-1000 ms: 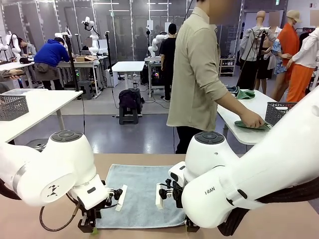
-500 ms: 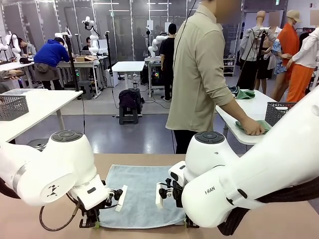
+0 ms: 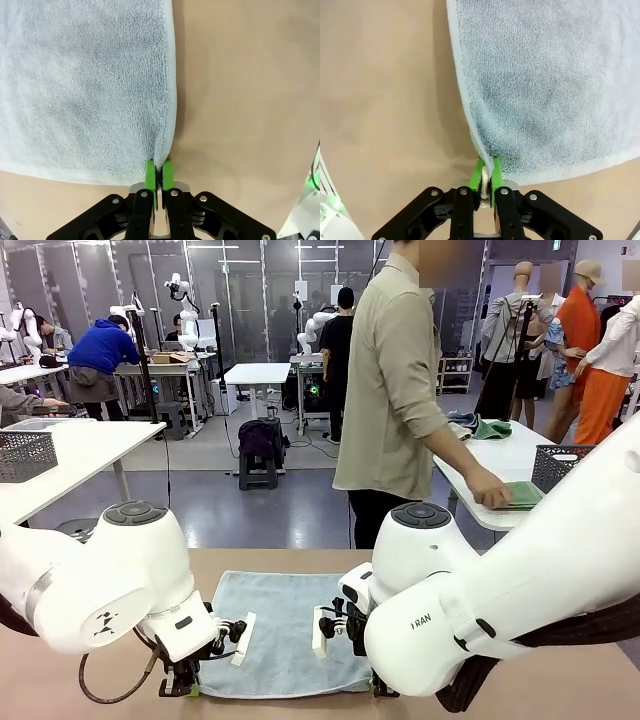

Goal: Fold the towels and place them in the basket.
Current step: When a person lays out a Towel with hook on the table, fold it in half twice.

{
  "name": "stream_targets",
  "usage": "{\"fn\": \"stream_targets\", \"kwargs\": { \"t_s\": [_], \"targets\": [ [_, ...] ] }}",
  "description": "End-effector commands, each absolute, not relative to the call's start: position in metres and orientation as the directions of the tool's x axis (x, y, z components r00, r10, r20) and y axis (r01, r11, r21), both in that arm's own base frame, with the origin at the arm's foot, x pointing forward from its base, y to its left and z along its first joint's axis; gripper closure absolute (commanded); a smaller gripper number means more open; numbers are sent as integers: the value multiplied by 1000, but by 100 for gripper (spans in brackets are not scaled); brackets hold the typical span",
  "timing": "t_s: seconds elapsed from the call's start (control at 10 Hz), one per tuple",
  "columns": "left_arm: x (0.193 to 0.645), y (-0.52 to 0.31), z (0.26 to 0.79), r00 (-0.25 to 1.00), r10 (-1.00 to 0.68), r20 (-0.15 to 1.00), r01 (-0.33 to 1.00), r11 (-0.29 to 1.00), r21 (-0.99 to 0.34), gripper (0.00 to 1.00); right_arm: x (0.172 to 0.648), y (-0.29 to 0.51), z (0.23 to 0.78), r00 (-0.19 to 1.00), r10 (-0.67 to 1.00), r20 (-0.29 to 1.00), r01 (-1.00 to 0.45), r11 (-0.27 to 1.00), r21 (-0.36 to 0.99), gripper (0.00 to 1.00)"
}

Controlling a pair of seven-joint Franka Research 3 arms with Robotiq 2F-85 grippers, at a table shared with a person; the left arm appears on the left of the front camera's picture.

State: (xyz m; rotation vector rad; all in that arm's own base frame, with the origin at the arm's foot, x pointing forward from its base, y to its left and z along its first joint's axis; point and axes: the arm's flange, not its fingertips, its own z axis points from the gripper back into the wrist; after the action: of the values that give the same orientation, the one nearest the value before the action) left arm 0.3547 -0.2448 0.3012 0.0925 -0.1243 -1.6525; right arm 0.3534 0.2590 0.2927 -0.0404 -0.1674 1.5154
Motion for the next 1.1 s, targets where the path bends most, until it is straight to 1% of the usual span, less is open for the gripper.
{"fn": "stream_targets", "kwargs": {
  "t_s": [0.0,0.4,0.5,0.6,0.8,1.0],
  "targets": [
    [355,-244,300,-80,-997,16,988,-77,131,100,354,260,293,44,996,81,-990,54,-130,100],
    [355,-244,300,-80,-997,16,988,-77,131,100,354,260,293,44,996,81,-990,54,-130,100],
    [354,-245,300,-85,-996,14,987,-83,135,94,354,259,294,46,995,86,-989,57,-133,93],
    [353,-246,305,-87,-996,6,988,-86,132,94,353,259,298,42,995,93,-987,56,-154,93],
    [358,-247,327,-88,-996,26,984,-83,160,94,358,259,313,19,994,106,-984,38,-172,93],
    [364,-256,359,-100,-994,42,972,-89,217,94,366,265,337,-8,993,116,-977,17,-212,93]
  ]
}}
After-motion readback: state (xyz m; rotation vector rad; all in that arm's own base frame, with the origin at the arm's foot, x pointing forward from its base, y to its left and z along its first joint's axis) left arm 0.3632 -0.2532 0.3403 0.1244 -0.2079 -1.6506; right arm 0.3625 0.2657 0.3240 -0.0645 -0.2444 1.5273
